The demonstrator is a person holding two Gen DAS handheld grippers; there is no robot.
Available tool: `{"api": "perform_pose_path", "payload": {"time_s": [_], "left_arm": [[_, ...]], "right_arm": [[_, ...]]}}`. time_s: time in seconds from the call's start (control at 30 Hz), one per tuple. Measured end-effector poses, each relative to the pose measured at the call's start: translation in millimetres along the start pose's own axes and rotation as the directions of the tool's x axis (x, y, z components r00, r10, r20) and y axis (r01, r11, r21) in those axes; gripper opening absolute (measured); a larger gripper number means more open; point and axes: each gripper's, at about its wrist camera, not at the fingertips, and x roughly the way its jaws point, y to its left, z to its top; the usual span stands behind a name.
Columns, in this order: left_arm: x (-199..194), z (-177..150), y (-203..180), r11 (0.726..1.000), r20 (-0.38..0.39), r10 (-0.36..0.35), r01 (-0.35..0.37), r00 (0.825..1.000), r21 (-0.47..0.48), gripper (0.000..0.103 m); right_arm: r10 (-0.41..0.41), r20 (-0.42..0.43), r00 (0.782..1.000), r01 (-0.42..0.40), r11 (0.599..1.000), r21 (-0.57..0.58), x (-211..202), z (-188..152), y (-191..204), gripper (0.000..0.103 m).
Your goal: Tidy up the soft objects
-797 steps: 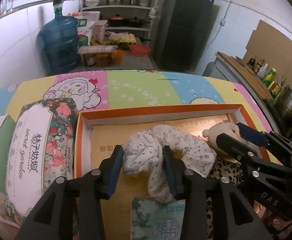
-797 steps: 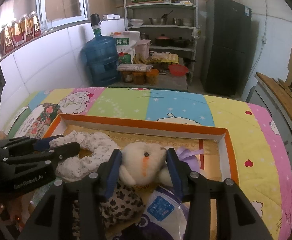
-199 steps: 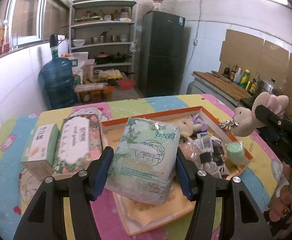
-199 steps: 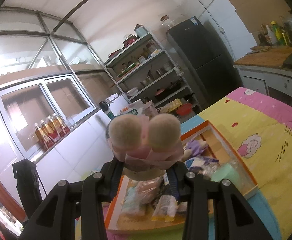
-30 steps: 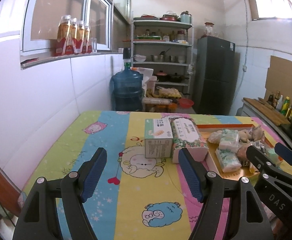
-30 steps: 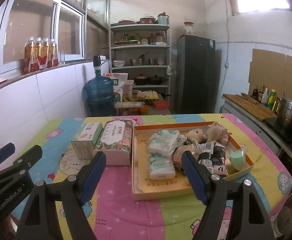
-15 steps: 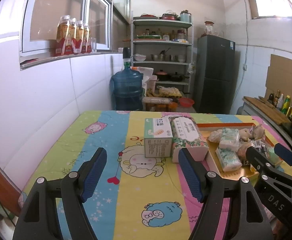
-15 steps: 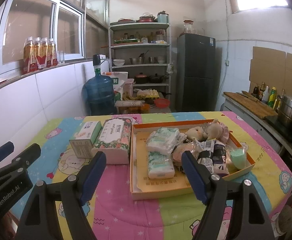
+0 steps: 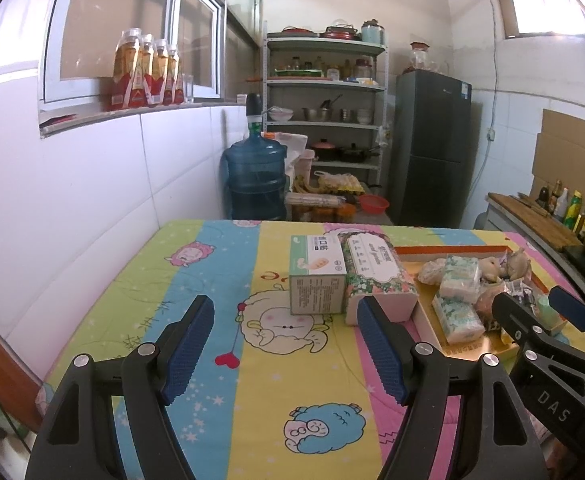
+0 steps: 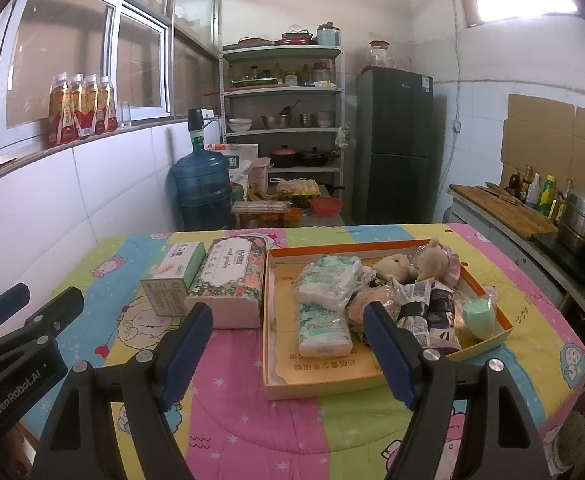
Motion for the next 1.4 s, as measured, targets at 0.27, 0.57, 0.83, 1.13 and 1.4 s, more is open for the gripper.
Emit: {"api": "perform_pose_path", "payload": {"time_s": [0.27,0.57,0.83,1.13,1.4], "left_arm": [[0.3,-0.7,0.1,1.000,-0.001,-0.001,0.001,1.000,0.000,0.076],[0.5,-0.7,0.3,1.000,0.000,-0.002,0.002,1.000,-0.001,0.076],[0.4,-0.7,0.4,1.000,-0.001,-0.003,0.003,1.000,-0.001,0.076],[0.7,-0.5,0.3,1.000,-0.001,-0.004,0.004,1.000,-0.003,0.076],[1.4,-1.7,-0.4,1.000,-0.003,-0.003,0.003,1.000,-0.004,0.076]], "right_arm": [[0.001,0.000,1.000,-0.001,1.000,-0.004,0.9,1.2,1.6,0.077],[0.003,0.002,1.000,-0.003,1.000,-0.009,1.4,1.7,3.2,0.077],[0.003,0.001,1.000,-0.003,1.000,-0.009,1.2,1.7,3.3,0.077],[0.004,0.001,1.000,-0.004,1.000,-0.008,1.3,1.6,3.5,0.077],[0.007,-0.004,1.000,-0.007,1.000,-0.008,1.8,1.4,4.0,0.077]]}}
